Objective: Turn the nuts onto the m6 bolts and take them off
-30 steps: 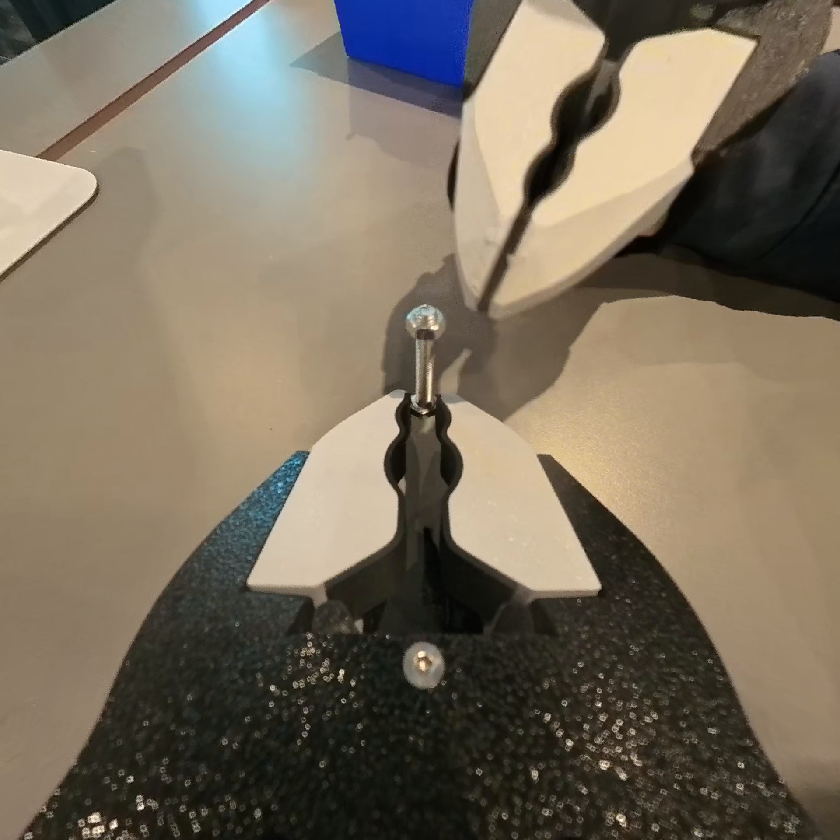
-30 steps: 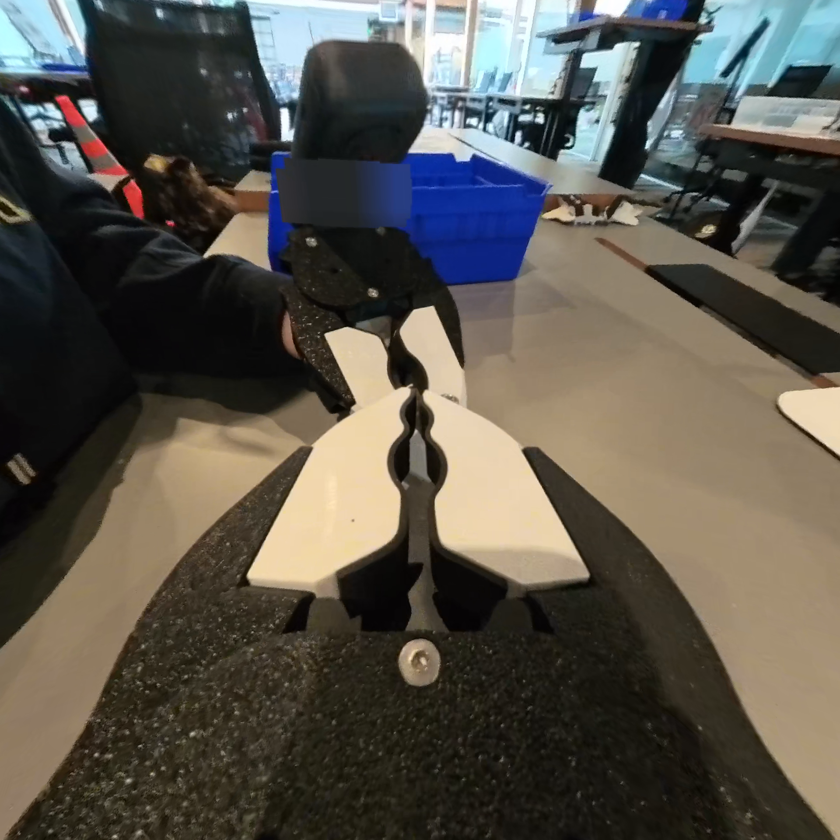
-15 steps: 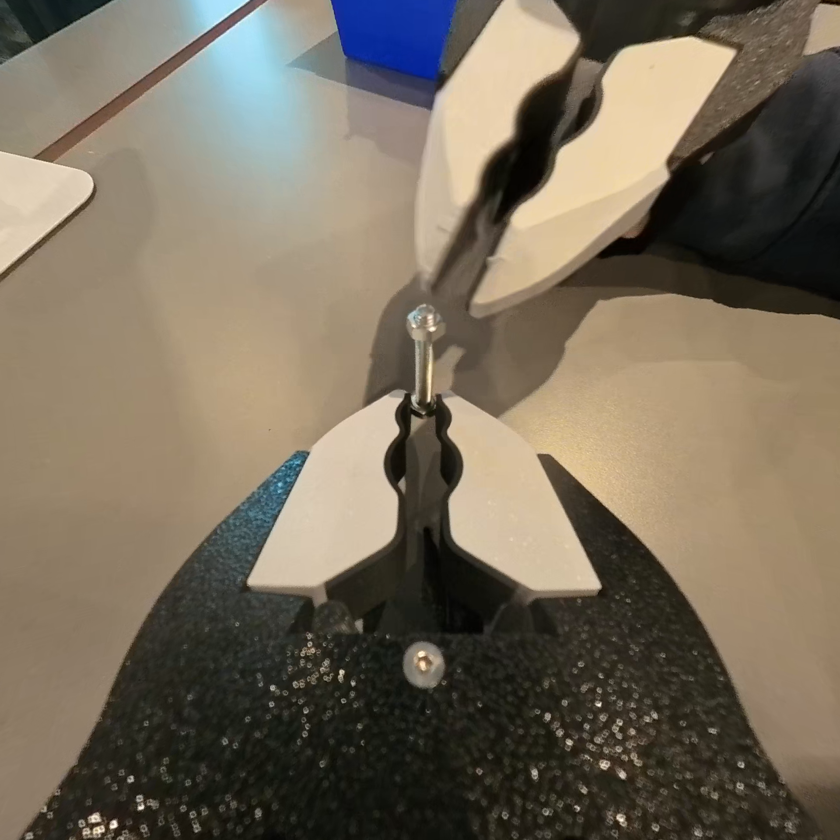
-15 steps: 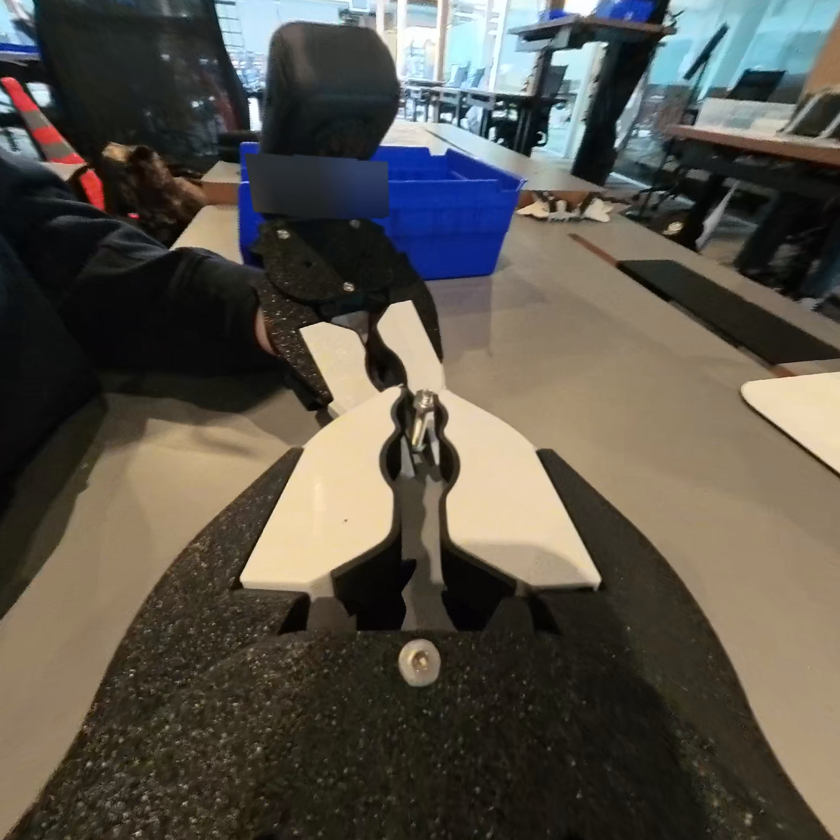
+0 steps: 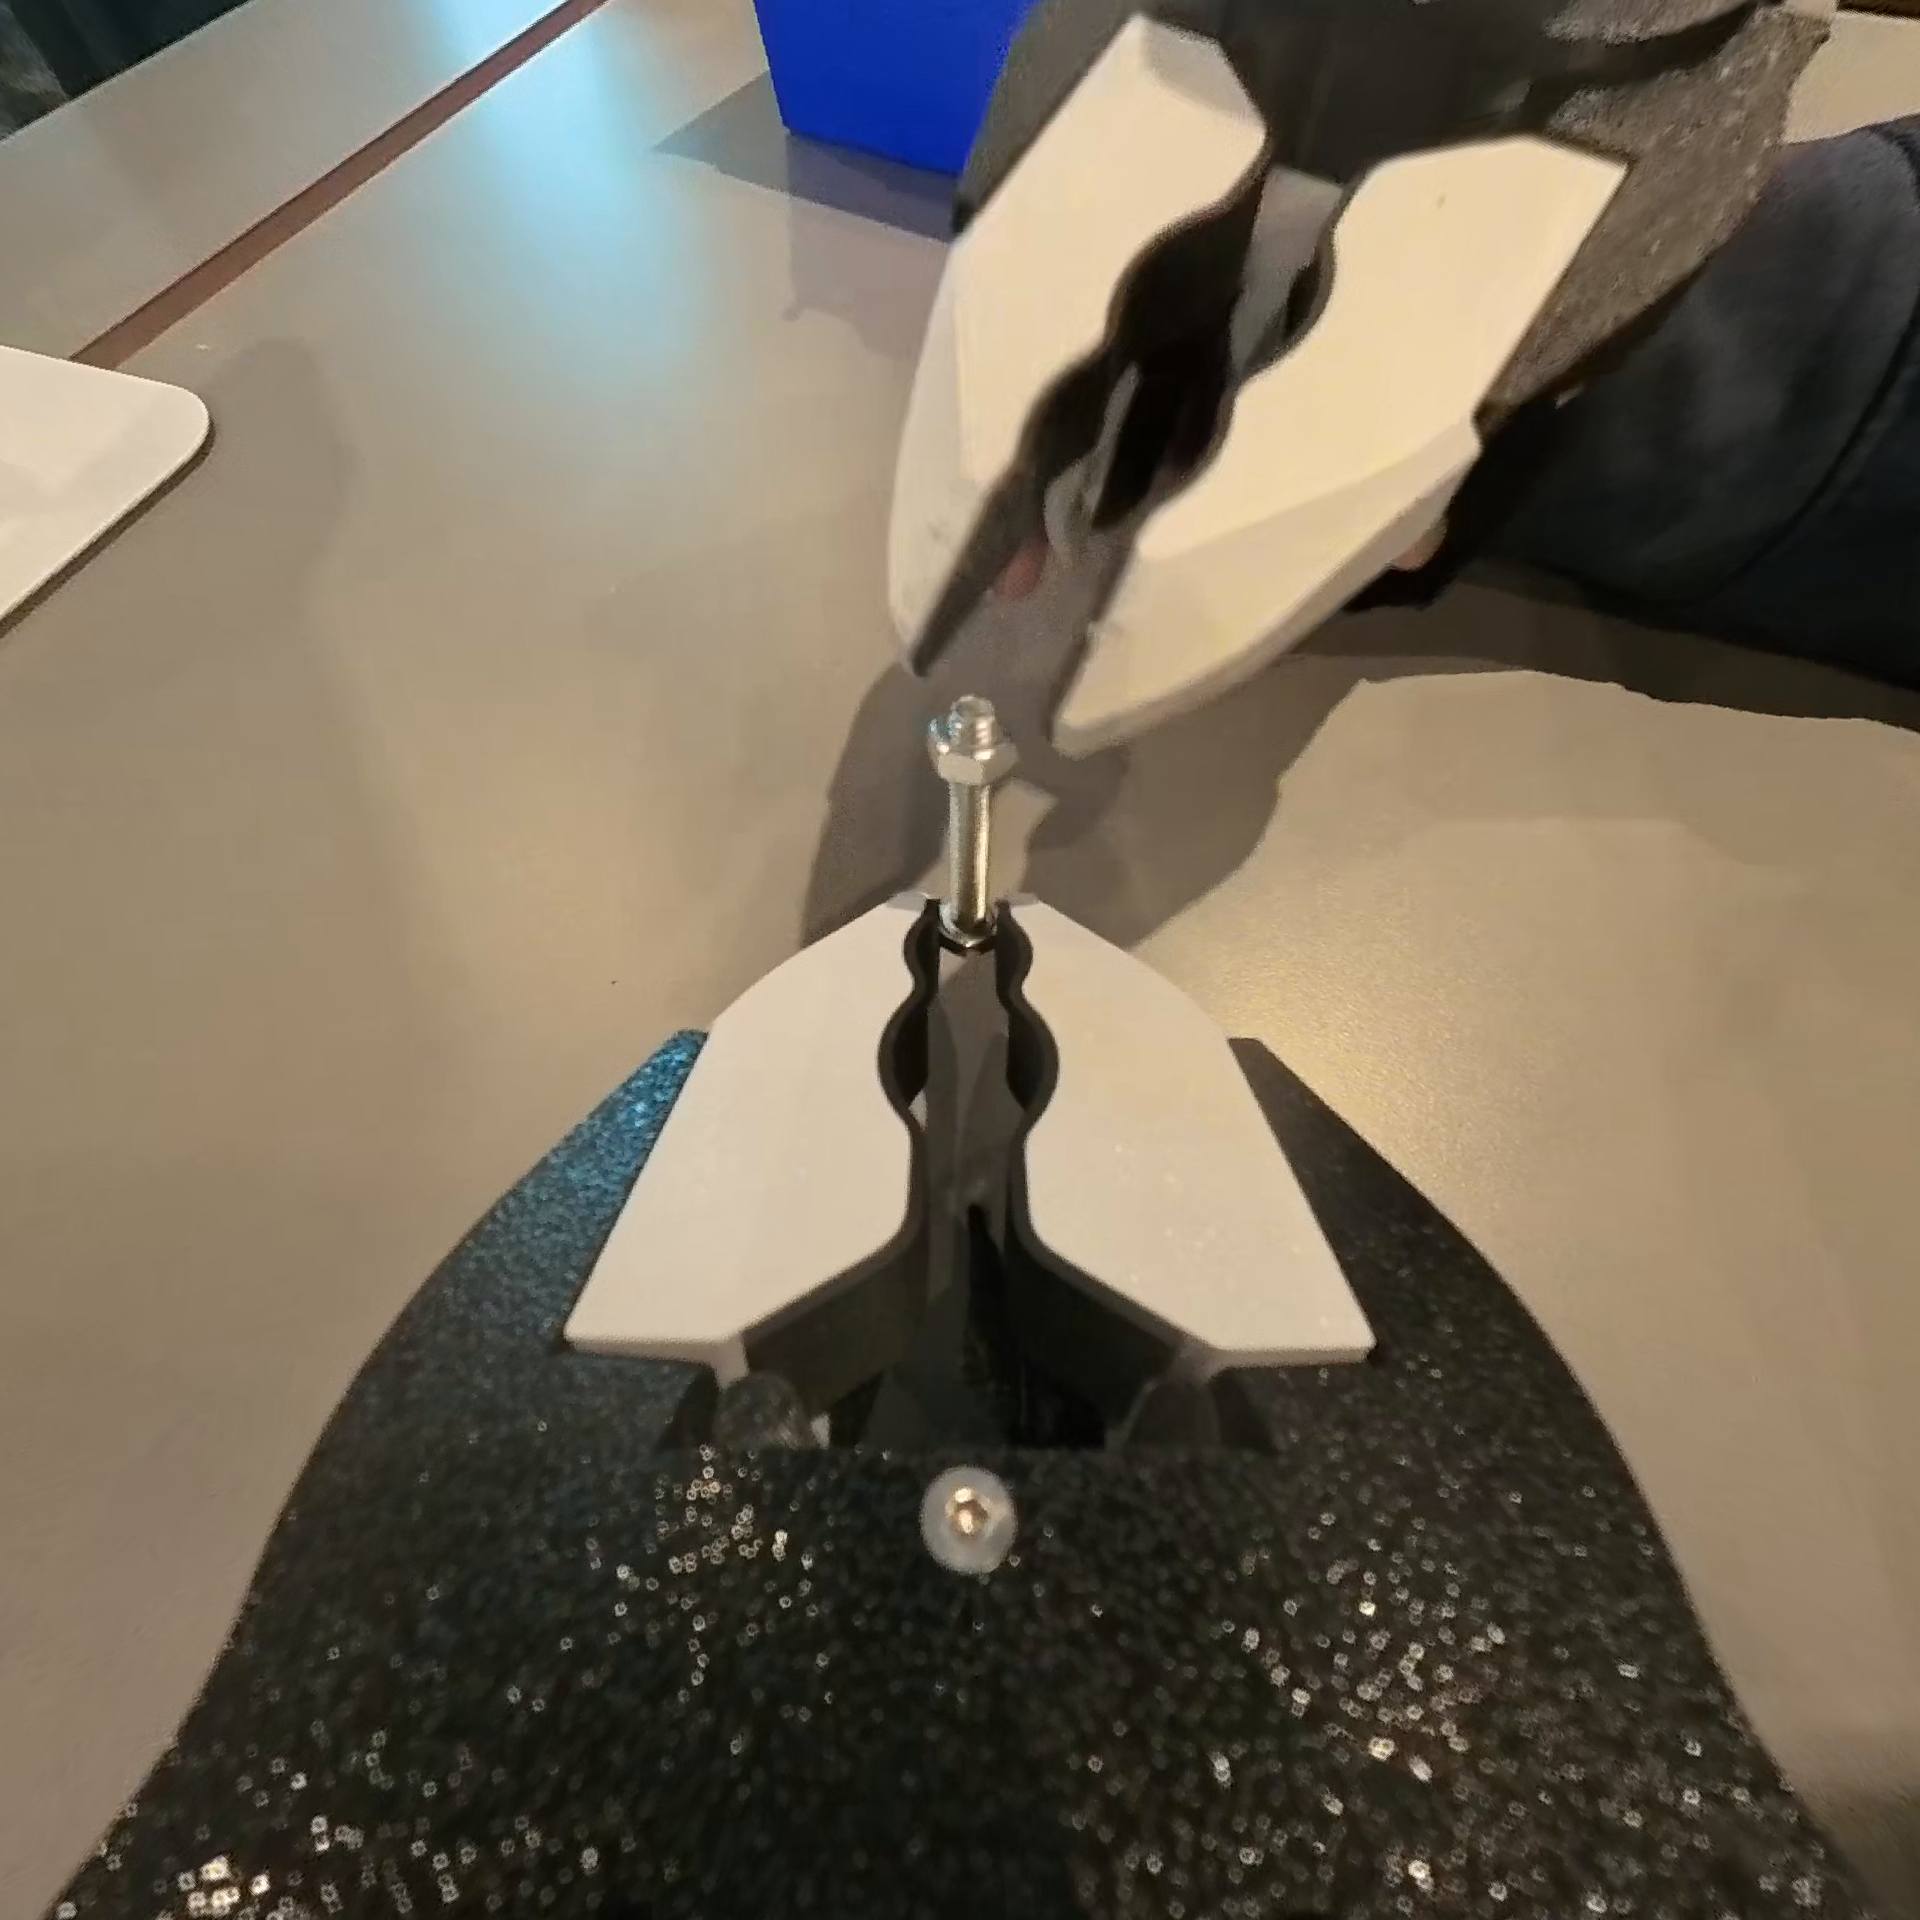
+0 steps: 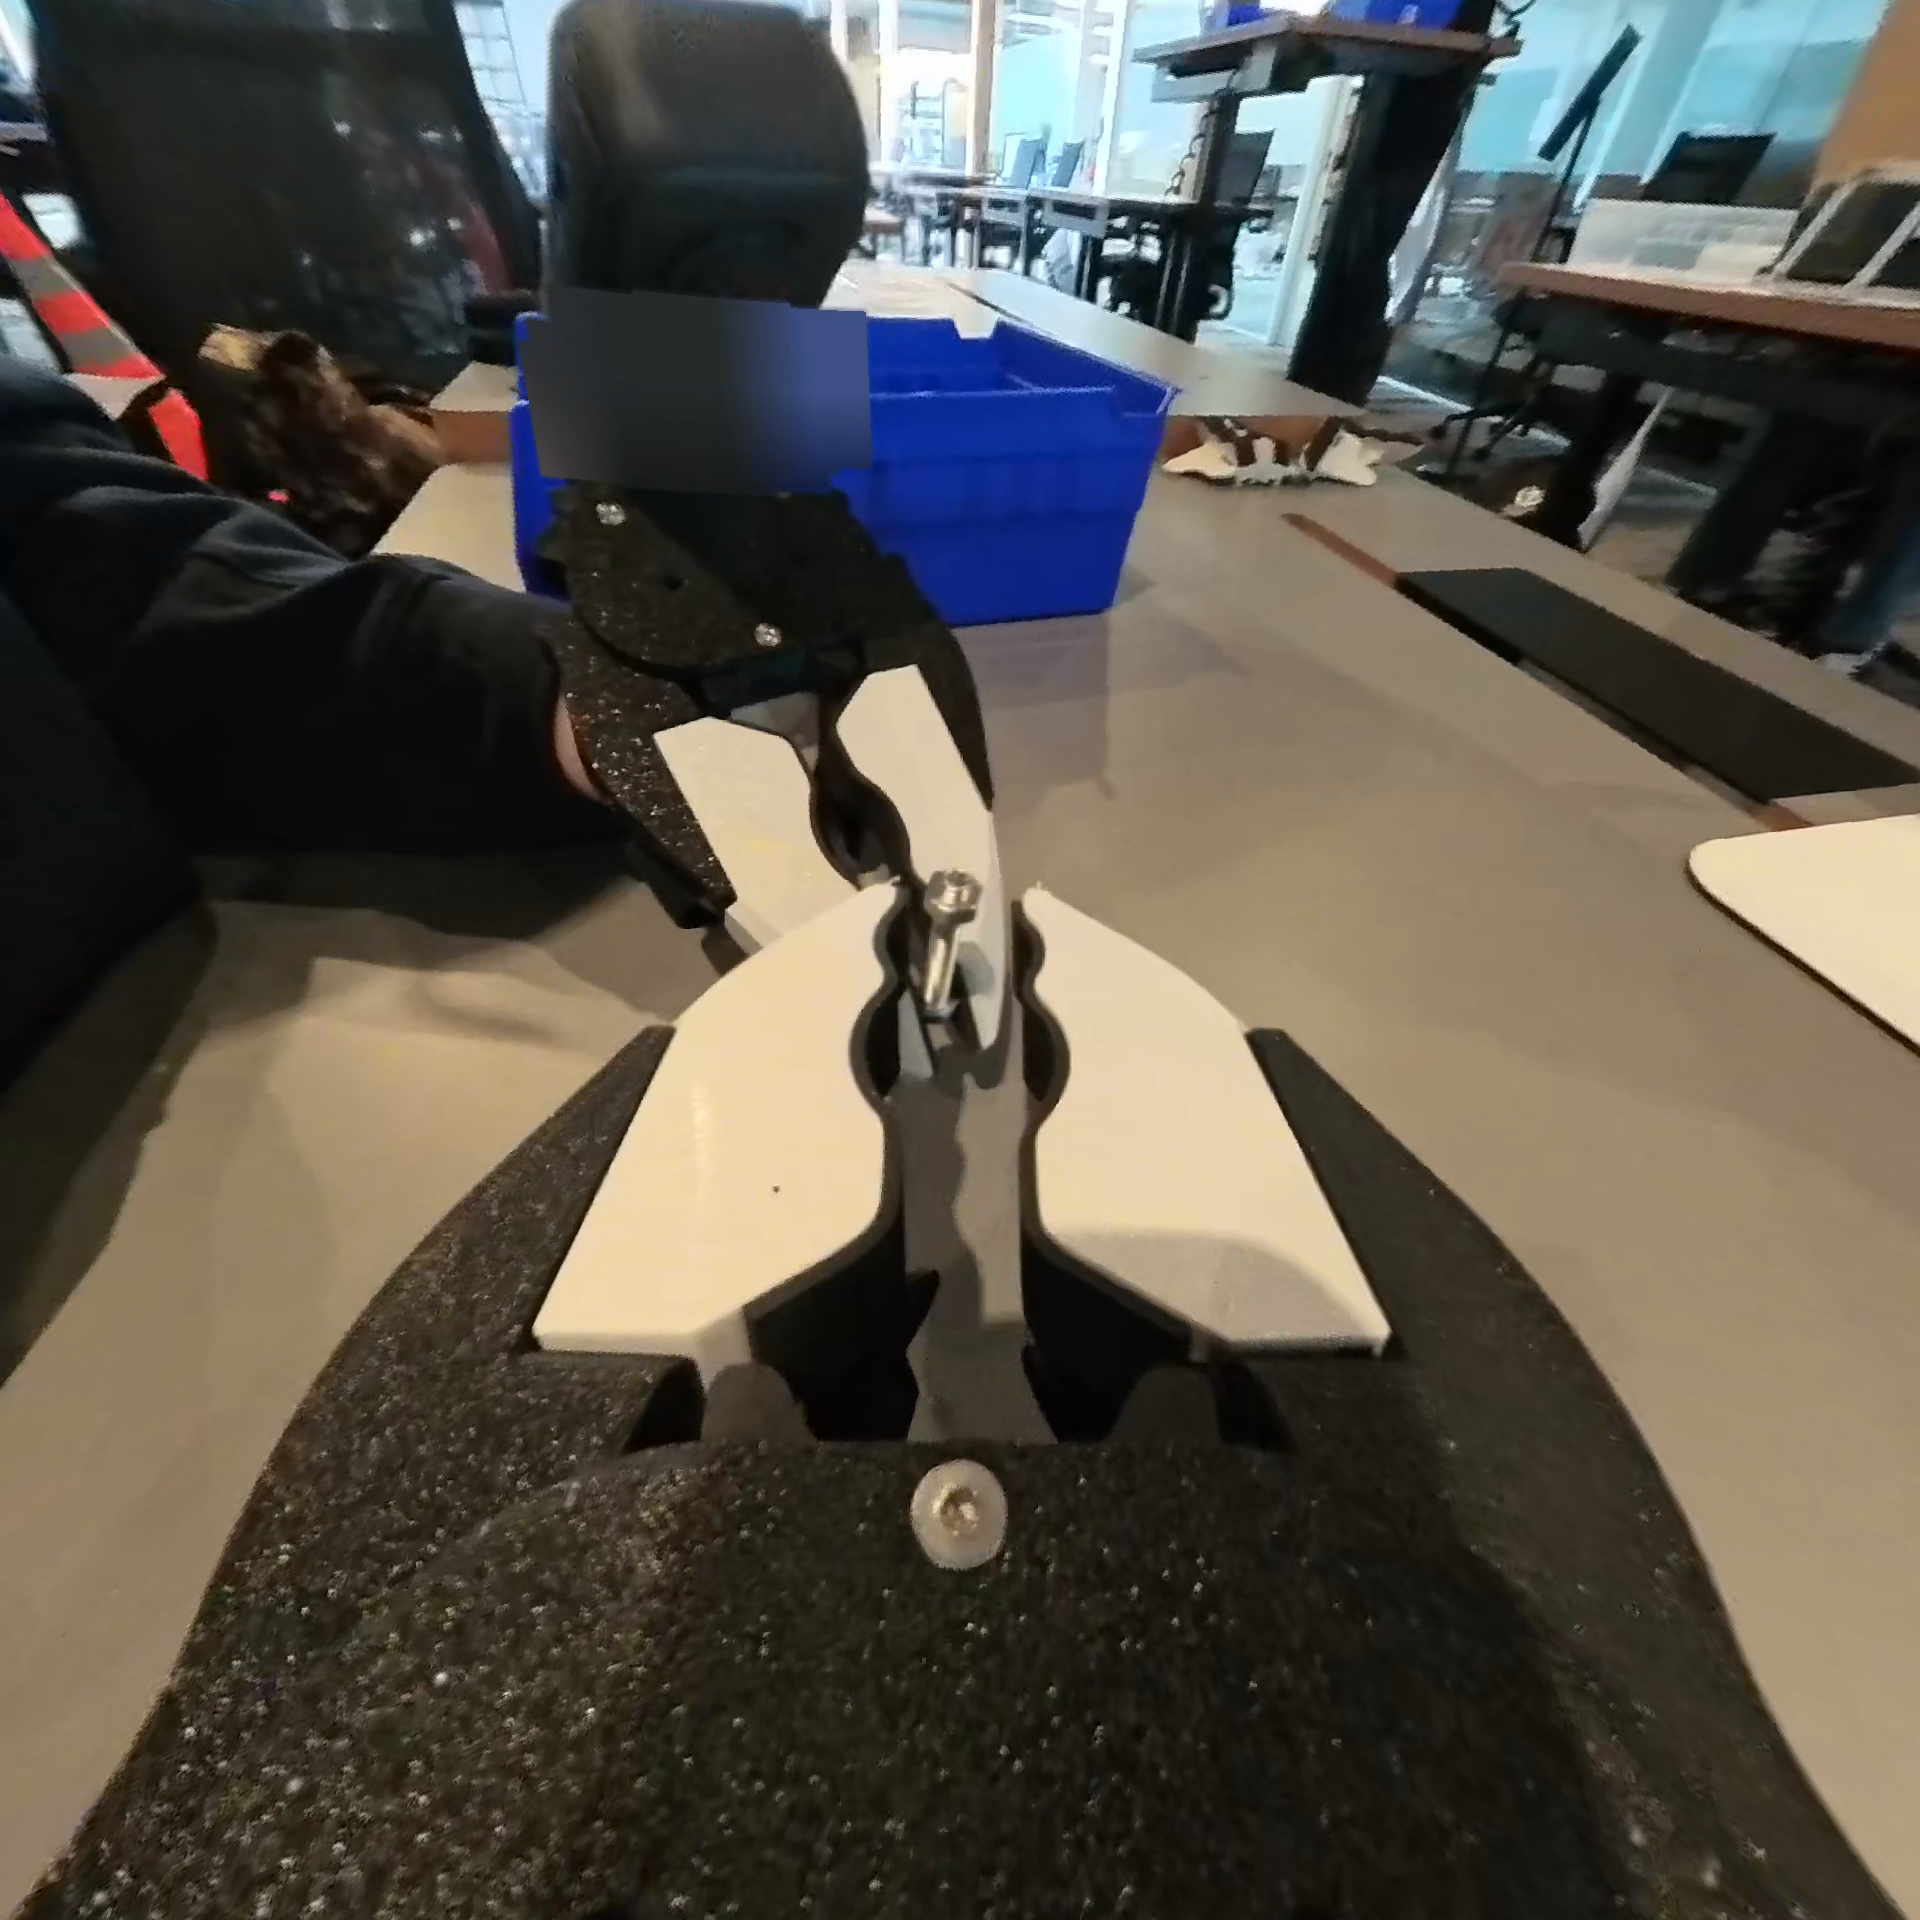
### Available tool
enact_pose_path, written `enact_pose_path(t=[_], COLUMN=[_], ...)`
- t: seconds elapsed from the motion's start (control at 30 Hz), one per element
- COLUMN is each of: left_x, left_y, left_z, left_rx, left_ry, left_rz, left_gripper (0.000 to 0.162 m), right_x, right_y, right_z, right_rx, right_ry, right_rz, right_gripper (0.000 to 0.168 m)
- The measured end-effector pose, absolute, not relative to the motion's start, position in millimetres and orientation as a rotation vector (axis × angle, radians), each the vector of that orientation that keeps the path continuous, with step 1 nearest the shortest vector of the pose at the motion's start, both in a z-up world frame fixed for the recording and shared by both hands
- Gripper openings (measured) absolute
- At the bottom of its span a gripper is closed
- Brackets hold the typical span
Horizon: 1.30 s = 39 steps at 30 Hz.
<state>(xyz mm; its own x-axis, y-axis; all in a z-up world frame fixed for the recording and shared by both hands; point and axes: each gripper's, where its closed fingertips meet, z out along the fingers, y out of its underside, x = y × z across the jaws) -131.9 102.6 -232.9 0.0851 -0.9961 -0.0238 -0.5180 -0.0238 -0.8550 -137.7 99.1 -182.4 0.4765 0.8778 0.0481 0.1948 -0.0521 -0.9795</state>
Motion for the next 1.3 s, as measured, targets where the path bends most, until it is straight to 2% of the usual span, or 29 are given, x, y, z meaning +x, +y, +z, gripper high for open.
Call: enact_pose_path(t=[0.07, 0.1, 0.17, 0.5, 0.6, 0.63, 0.7, 0.83, 0.97, 1.1, 1.17, 1.27, 1.3], left_x=[-131.9, -132.0, -132.0, -131.9, -131.9, -131.9, -131.9, -131.8, -131.9, -131.8, -131.9, -131.8, -131.7], left_y=[102.6, 102.8, 102.6, 102.4, 102.4, 102.5, 102.4, 102.0, 102.1, 102.1, 102.2, 102.1, 102.0], left_z=[-232.7, -232.5, -232.7, -232.9, -232.6, -232.4, -232.6, -232.9, -232.7, -232.7, -232.5, -232.5, -232.5], left_rx=[-1.638, -1.639, -1.639, -1.640, -1.639, -1.640, -1.640, -1.638, -1.638, -1.637, -1.638, -1.638, -1.637], left_ry=[1.522, 1.520, 1.522, 1.524, 1.522, 1.521, 1.522, 1.526, 1.524, 1.526, 1.524, 1.525, 1.526], left_rz=[-0.835, -0.836, -0.837, -0.837, -0.838, -0.840, -0.839, -0.835, -0.836, -0.835, -0.836, -0.835, -0.835], left_gripper=[0.010, 0.010, 0.010, 0.010, 0.010, 0.010, 0.010, 0.010, 0.010, 0.010, 0.010, 0.010, 0.010], right_x=[-142.5, -145.5, -147.6, -140.4, -146.0, -146.2, -143.9, -136.7, -139.5, -145.4, -146.8, -145.0, -143.5], right_y=[91.5, 83.4, 76.6, 97.0, 83.6, 78.2, 77.1, 91.7, 95.3, 86.6, 74.1, 72.8, 77.0], right_z=[-186.2, -187.3, -184.4, -185.4, -185.9, -184.4, -178.6, -170.2, -179.6, -187.6, -187.7, -182.6, -181.5], right_rx=[-1.561, -1.560, -1.552, -1.561, -1.555, -1.546, -1.528, -1.488, -1.523, -1.547, -1.553, -1.549, -1.541], right_ry=[-1.009, -1.051, -1.062, -0.961, -1.023, -1.046, -1.025, -0.931, -0.960, -1.029, -1.085, -1.058, -1.034], right_rz=[0.781, 0.839, 0.923, 0.773, 0.865, 0.907, 0.942, 0.839, 0.770, 0.802, 0.904, 0.970, 0.940], right_gripper=[0.013, 0.004, 0.002, 0.031, 0.023, 0.013, 0.012, 0.030, 0.033, 0.026, 0.007, 0.009, 0.014])
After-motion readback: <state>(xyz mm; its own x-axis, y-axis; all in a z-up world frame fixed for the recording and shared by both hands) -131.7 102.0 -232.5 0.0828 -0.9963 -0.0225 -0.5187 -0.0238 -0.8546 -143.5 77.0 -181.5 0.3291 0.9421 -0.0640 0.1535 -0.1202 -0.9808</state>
